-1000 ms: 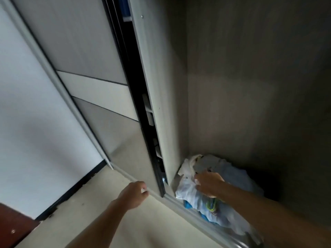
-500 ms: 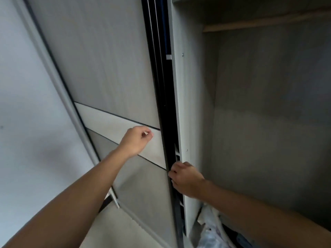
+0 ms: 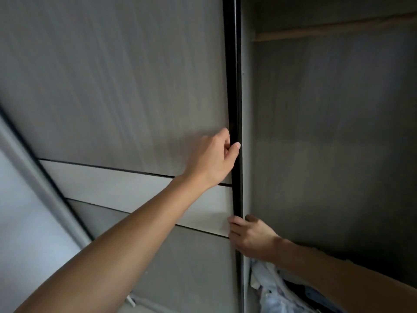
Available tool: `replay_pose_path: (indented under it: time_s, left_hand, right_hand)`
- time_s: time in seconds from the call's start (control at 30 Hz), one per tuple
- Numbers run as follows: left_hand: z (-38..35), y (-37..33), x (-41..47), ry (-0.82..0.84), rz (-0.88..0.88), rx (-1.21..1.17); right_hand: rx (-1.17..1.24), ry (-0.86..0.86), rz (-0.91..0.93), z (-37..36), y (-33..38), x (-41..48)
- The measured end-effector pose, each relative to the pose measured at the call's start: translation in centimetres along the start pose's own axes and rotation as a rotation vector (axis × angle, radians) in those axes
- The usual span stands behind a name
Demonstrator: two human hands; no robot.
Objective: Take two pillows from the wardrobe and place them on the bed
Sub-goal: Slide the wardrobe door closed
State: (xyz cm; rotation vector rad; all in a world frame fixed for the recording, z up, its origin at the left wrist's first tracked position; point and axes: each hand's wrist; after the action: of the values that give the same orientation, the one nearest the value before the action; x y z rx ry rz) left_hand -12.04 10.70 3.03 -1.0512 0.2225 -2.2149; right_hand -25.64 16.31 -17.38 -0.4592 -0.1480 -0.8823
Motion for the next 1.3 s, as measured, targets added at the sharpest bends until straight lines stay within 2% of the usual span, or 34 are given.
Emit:
replay_pose_path:
  time_s: [0.3, 0.67, 0.9, 1.03, 1.17, 1.3]
  left_hand:
    - [-0.5, -0.9, 0.3, -0.027, -0.065, 0.025]
    - [-3.2, -7.2, 0.5, 0.083, -0.157, 0.047]
    - [-6.4, -12.0, 0.5, 0.247, -0.274, 0.047]
    - [-7.1, -13.3, 0.8, 0.259, -0.450, 0.061]
    - [-6.5, -12.2, 1.2, 0.119, -0.707, -0.003]
    - [-6.0, -9.4, 1.8, -0.090, -0.958, 0.101]
  right_hand:
    - [0.003, 0.030, -0.051, 1.0, 0.1, -1.4]
    - [-0.005, 0.055, -0.195, 2.8, -0.3, -8.2]
    - [-0.068, 0.080, -0.379, 4.3, 0.1, -14.2]
    - [-0.132, 0.125, -0.542, 5.4, 0.2, -17.5]
    - [-0.190, 0.120, -0.782, 6.5, 1.0, -19.9]
    - [-0.224, 0.080, -1.111, 6.5, 1.7, -21.0]
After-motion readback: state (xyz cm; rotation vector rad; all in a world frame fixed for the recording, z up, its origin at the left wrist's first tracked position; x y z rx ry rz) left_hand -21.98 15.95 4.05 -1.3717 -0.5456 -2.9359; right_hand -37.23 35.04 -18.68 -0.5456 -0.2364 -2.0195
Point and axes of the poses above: each hand's wrist, its own x-axis towards the middle knuckle, its own z-axis out of the back of the hand, y = z × x, and after that the axes turned 1 degree about z, right-handed
